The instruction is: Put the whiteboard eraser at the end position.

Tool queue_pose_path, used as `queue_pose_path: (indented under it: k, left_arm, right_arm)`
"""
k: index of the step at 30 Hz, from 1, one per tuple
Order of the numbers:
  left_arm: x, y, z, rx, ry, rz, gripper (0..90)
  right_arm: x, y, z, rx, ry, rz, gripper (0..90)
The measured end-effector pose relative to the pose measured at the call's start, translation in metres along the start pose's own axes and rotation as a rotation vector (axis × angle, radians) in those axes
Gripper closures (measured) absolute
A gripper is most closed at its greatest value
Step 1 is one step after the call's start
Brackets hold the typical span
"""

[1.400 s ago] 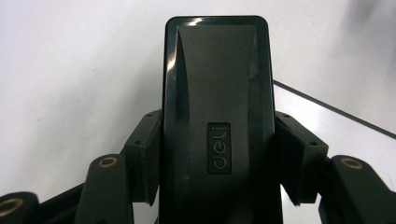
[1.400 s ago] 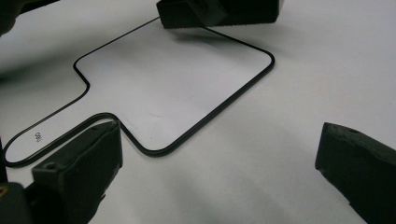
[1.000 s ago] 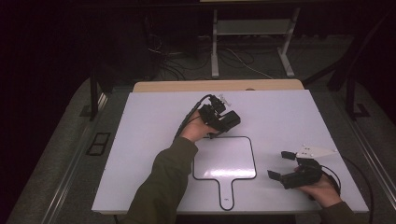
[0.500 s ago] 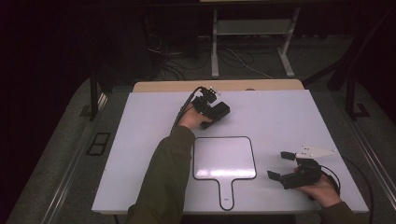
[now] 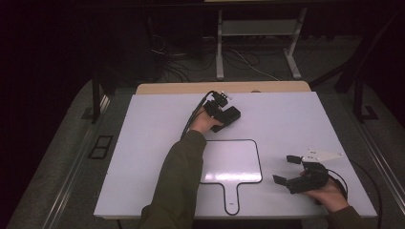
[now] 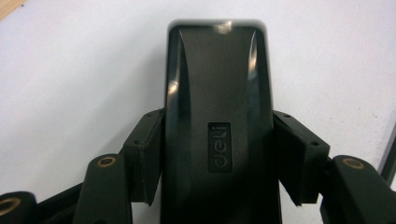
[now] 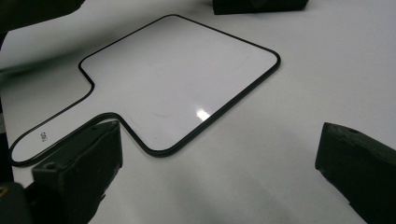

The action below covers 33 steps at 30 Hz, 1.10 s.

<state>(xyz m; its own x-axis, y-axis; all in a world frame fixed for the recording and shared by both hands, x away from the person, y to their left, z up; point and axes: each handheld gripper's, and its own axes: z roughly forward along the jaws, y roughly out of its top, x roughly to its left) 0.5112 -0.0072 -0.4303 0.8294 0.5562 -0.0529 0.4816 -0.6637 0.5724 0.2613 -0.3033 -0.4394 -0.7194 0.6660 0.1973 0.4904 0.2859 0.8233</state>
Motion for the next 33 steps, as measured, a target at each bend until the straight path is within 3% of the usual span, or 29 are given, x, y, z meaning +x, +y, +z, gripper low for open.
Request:
queue_pose_path:
  k: [4,10,16,28,30,31,32,33]
  left_arm:
    - [0.001,0.000,-0.004,-0.041,0.007,-0.010,31.4]
    - [-0.002,-0.004,-0.009,-0.053,-0.011,0.000,24.9]
    - [-0.007,-0.006,-0.013,-0.104,-0.024,0.011,20.3]
    - [-0.015,-0.011,-0.024,-0.165,-0.039,0.026,16.2]
    - [-0.018,-0.014,-0.026,-0.190,-0.037,-0.006,14.8]
    - [-0.017,-0.016,-0.029,-0.184,-0.044,0.017,14.7]
    - [-0.019,-0.017,-0.028,-0.210,-0.043,-0.011,14.2]
    - [-0.019,-0.018,-0.032,-0.196,-0.038,0.016,13.6]
  right_arm:
    - [0.000,0.000,0.001,0.000,0.001,-0.005,0.0]
    - [0.000,-0.001,0.005,0.010,0.004,-0.007,0.0]
    - [0.002,-0.002,0.009,0.019,0.014,-0.006,0.0]
    - [-0.002,-0.001,0.012,0.023,0.014,-0.003,0.0]
    - [-0.001,-0.001,0.012,0.026,0.016,-0.004,0.0]
    - [-0.001,-0.001,0.012,0.025,0.015,-0.007,0.0]
    - [-0.001,-0.001,0.011,0.023,0.016,-0.005,0.0]
    - [-0.001,-0.001,0.011,0.021,0.016,-0.005,0.0]
